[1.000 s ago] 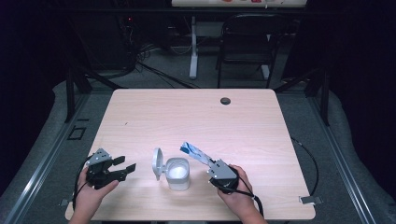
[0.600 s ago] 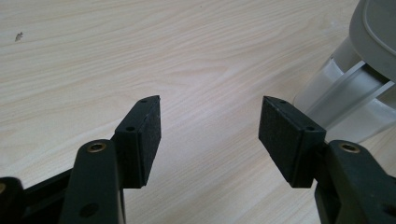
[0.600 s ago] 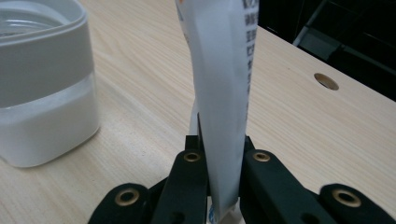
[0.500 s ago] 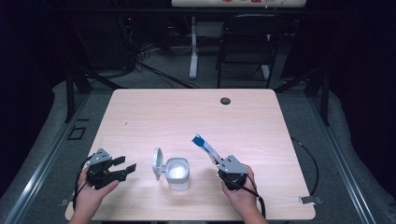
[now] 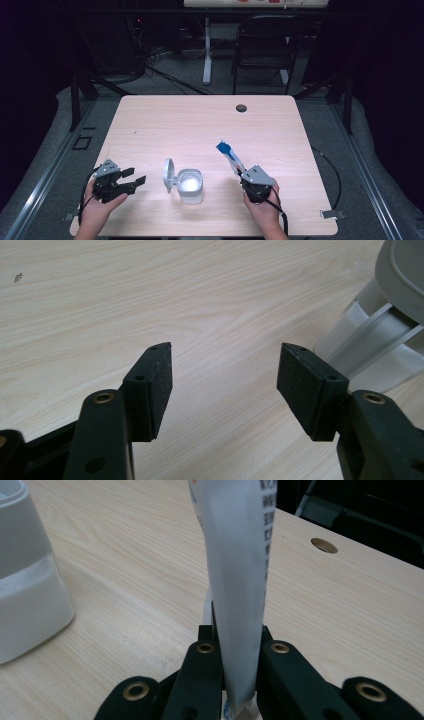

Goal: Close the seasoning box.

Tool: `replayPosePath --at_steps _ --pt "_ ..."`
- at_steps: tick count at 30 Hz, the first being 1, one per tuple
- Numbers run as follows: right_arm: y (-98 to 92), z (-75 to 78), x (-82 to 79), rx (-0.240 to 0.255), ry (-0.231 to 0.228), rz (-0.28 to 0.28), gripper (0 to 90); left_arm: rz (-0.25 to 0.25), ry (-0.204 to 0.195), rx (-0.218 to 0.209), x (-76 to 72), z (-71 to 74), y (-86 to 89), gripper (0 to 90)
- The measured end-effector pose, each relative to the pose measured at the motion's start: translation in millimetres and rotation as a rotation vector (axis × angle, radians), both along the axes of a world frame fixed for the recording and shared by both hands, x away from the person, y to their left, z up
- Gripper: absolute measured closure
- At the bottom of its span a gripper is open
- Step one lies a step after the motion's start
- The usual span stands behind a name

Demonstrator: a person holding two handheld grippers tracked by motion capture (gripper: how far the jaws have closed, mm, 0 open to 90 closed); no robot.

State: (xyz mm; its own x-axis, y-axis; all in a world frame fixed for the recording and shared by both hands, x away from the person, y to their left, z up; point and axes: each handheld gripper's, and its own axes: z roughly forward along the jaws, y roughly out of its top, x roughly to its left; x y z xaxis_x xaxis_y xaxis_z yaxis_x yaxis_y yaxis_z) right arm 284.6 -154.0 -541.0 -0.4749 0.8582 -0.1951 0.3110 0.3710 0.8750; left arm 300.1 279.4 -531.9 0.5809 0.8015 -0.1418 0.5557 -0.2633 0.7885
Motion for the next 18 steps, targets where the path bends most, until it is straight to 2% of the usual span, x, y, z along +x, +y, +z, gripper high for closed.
replayPosePath --at_steps 12,18 --pt "-14.8 -1.9 1.6 0.035 0.028 -0.064 89.6 -0.001 0.004 0.005 0.4 -0.8 -0.3 39.4" --pt "-17.2 -5.0 4.0 0.049 0.049 -0.073 89.5 0.001 0.0 0.0 0.3 -1.4 -0.2 39.4"
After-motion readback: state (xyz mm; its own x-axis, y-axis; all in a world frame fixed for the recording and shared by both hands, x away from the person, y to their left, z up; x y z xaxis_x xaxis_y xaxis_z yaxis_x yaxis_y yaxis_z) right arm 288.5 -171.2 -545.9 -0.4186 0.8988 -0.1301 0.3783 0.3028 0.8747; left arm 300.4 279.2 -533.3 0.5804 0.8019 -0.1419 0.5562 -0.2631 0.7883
